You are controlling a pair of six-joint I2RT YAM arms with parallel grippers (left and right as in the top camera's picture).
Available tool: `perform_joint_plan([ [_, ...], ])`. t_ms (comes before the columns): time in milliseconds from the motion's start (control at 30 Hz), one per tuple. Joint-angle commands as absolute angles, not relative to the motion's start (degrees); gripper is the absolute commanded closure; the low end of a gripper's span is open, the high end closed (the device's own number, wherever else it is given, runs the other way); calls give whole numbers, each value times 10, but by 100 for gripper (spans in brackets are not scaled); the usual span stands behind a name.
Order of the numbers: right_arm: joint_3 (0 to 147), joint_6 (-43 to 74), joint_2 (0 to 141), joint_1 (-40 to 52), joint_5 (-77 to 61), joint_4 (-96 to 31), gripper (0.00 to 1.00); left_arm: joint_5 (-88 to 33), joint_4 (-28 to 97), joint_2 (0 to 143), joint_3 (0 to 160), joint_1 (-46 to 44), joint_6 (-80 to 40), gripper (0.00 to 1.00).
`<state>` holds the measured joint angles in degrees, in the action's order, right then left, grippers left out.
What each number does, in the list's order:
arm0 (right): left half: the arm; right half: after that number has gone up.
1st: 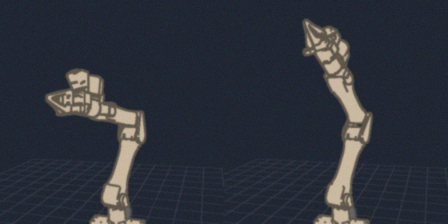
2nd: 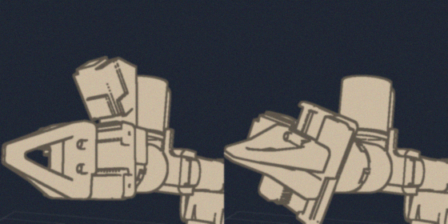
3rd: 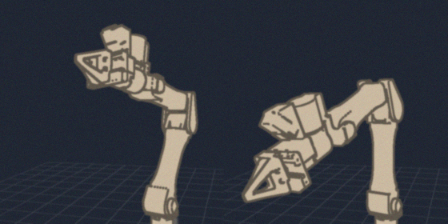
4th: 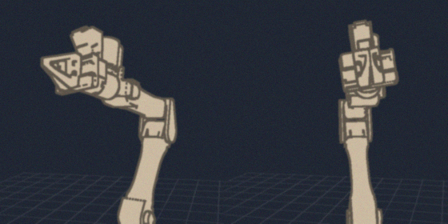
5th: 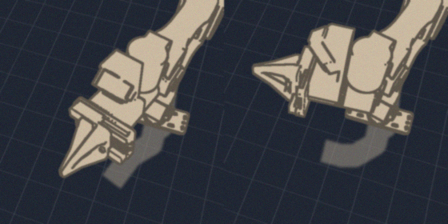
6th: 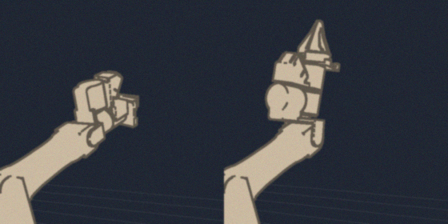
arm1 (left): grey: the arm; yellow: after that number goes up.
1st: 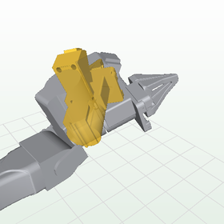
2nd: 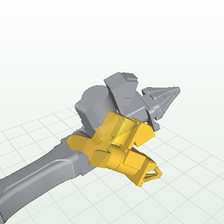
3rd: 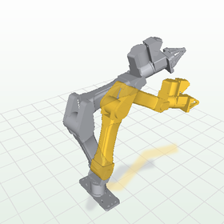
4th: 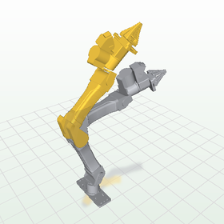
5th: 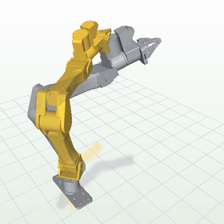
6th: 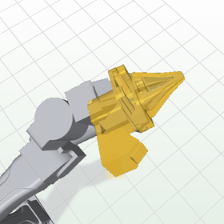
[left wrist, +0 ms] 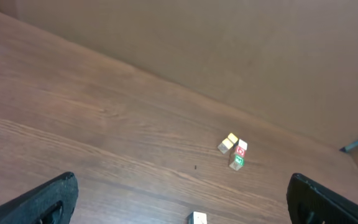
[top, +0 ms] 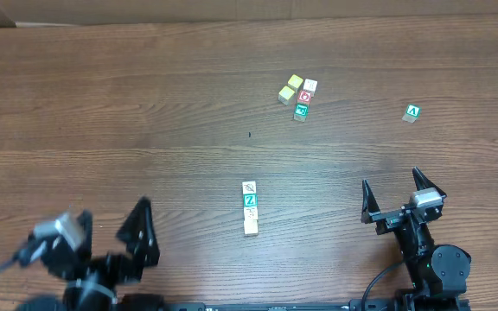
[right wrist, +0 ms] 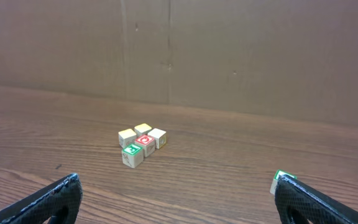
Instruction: Flip 3 blocks
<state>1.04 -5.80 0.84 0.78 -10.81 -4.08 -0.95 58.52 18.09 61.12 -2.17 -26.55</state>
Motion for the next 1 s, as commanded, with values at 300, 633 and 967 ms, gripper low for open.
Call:
perform_joint_plan([
  [300,4,-58,2,6,-112,-37,0,0,602,36,549,-14,-258,0],
  [633,4,-58,2,6,-112,-38,0,0,516,2,417,-14,-258,0],
  [967,4,-58,2,6,-112,-38,0,21,-120,2,255,-14,-259,0],
])
